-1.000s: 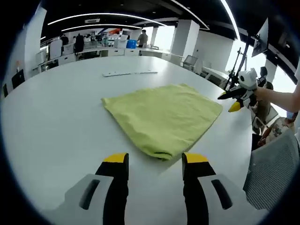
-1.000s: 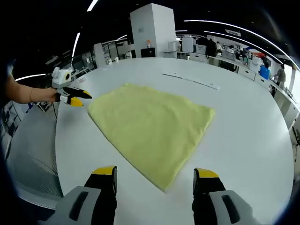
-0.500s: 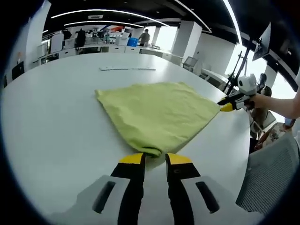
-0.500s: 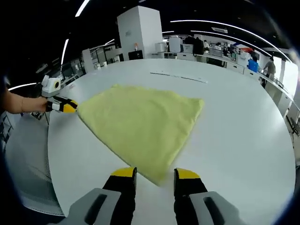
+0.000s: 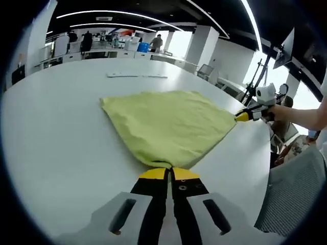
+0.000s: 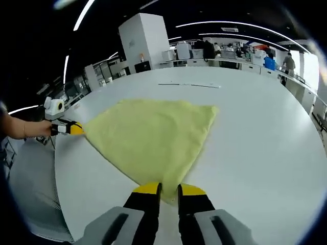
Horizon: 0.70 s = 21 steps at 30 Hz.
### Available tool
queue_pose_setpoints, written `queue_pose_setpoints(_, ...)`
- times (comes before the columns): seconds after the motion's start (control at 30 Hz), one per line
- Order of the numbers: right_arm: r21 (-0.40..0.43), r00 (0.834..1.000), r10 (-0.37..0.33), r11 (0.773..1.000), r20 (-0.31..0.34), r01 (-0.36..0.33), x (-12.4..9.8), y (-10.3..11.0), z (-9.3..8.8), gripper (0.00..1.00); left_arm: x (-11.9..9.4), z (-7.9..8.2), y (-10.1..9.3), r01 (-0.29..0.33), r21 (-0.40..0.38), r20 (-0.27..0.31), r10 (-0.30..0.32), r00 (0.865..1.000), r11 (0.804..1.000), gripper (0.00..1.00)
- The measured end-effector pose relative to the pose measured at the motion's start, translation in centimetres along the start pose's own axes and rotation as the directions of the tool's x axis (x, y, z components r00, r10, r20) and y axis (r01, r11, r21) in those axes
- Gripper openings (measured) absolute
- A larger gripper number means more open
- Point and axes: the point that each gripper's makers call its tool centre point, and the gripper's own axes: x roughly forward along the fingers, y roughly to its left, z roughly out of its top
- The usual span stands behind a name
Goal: Fold the garment on the visible template until the final outline fits inside the template.
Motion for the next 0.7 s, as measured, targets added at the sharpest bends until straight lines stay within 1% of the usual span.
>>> queue_pose_setpoints(0.1, 0.017, 1.000, 0.009, 1.000, -0.005, -0.009, -0.2, 0.1, -0.1, 0.00, -0.1, 0.1, 0.1, 0.004, 0.003, 0.001, -0.004, 1.000, 1.000, 0.00)
queue_pose_setpoints(0.23, 0.003, 1.000, 0.009, 1.000, -0.008, -0.009, -0.3, 0.1, -0.1, 0.00, -0.2, 0.2, 0.0, 0.012, 0.005, 0.000, -0.012, 1.000, 1.000, 0.00)
queue_pose_setpoints(0.43, -0.030, 1.000, 0.008, 1.000, -0.013, -0.008, -0.4, 0.0, 0.0, 0.00, -0.7, 0.2, 0.5, 0.010, 0.006, -0.010, -0.010, 1.000, 1.000, 0.00)
queue_pose_setpoints(0.6, -0.045, 1.000, 0.003, 0.999, -0.020, -0.004, -0.5, 0.0, 0.0, 0.00, -1.3, -0.2, 0.9, 0.008, 0.029, -0.031, -0.007, 1.000, 1.000, 0.00)
queue_pose_setpoints(0.7, -0.047, 1.000, 0.003, 0.999, -0.021, -0.004, -0.7, -0.1, 0.1, 0.00, -1.7, -0.6, 1.4, 0.000, 0.065, -0.052, 0.003, 0.999, 0.998, 0.00)
